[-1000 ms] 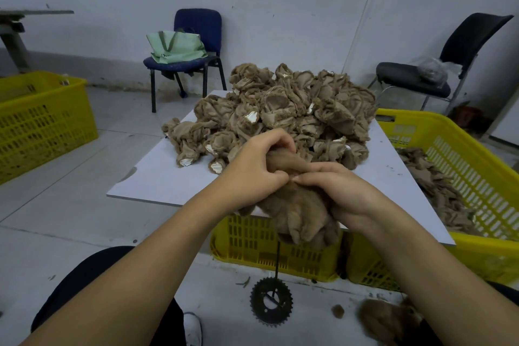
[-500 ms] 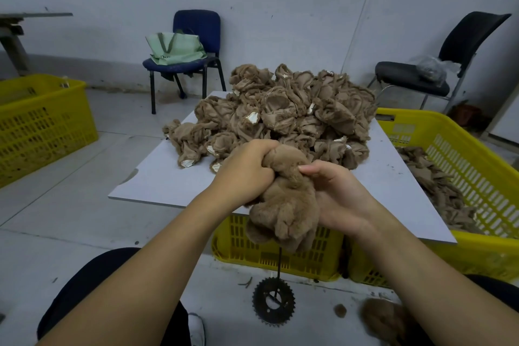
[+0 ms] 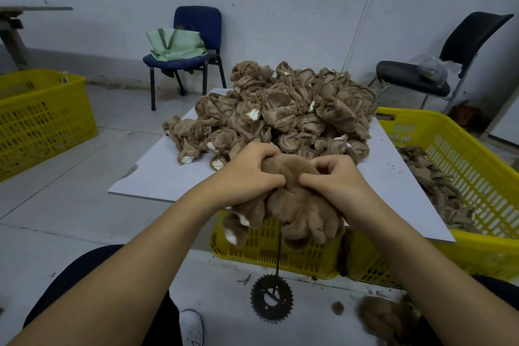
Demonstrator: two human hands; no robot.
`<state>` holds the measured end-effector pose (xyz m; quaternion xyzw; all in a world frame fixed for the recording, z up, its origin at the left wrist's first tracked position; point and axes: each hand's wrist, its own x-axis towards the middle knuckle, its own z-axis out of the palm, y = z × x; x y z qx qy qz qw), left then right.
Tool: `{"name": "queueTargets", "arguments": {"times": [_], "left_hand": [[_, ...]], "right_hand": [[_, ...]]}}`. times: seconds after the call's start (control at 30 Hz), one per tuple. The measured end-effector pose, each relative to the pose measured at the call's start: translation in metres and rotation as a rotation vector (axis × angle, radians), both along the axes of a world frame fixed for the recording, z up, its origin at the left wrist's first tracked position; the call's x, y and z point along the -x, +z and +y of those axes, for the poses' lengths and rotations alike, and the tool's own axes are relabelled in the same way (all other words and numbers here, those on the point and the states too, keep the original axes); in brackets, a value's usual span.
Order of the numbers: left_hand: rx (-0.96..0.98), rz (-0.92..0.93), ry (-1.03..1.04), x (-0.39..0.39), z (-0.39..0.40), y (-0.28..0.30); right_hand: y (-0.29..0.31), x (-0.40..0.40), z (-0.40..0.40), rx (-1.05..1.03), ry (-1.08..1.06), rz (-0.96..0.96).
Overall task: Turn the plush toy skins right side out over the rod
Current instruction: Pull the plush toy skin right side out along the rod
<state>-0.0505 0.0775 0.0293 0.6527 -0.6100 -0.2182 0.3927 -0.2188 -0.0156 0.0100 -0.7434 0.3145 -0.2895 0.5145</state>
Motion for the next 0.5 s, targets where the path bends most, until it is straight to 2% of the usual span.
{"name": "queueTargets", "arguments": {"times": [0.2,0.3,0.37,0.5], "left_hand": [[0.094,-0.125,0.035,0.0029,0.0003,-0.0014],[0.092,-0.145,0.038,0.0034,-0.0008,-0.0018],[0.041,-0.17,0.048,0.0007,-0.001,-0.003],[-0.074,-0.237,0.086,-0.0055,-0.0026,-0.0063]], "right_hand": [[0.0013,0.0003,0.0055,0.434,-0.224,0.129],[0.0016,0.001,0.0073,0.495,-0.191,0.151],[0.0036,0.0015,0.006,0.354,-0.104,0.104],[0.0066,0.0046,0.0018,-0.11,0.156,-0.07]]}}
